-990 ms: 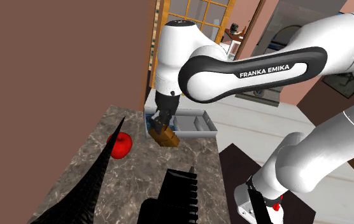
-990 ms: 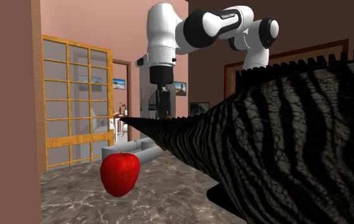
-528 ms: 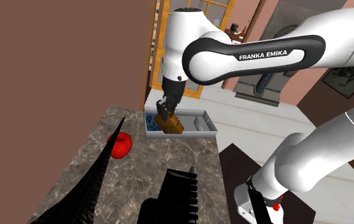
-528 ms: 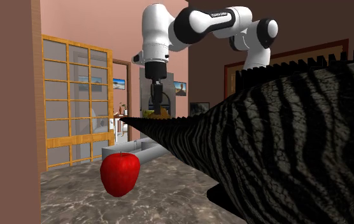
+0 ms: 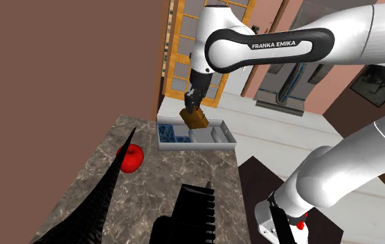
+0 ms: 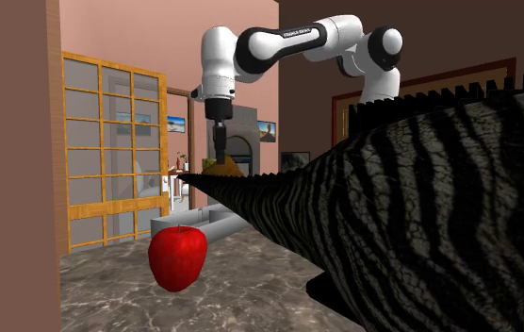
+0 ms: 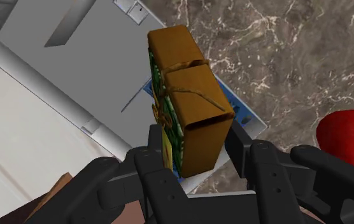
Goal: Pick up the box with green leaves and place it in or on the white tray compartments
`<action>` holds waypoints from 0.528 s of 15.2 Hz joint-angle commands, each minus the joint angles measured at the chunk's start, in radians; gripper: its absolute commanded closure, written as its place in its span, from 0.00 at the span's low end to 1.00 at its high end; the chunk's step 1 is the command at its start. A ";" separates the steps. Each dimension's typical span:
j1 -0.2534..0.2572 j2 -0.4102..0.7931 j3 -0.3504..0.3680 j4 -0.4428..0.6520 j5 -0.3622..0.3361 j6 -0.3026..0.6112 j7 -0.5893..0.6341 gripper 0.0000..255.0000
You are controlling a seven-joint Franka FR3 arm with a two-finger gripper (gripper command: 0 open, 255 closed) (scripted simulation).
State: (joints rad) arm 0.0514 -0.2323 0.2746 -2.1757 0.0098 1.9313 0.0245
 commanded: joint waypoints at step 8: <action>-0.061 0.064 -0.078 0.047 -0.035 0.019 -0.123 1.00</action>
State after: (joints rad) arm -0.0084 -0.1709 0.1976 -2.1193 -0.0236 1.9379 -0.0964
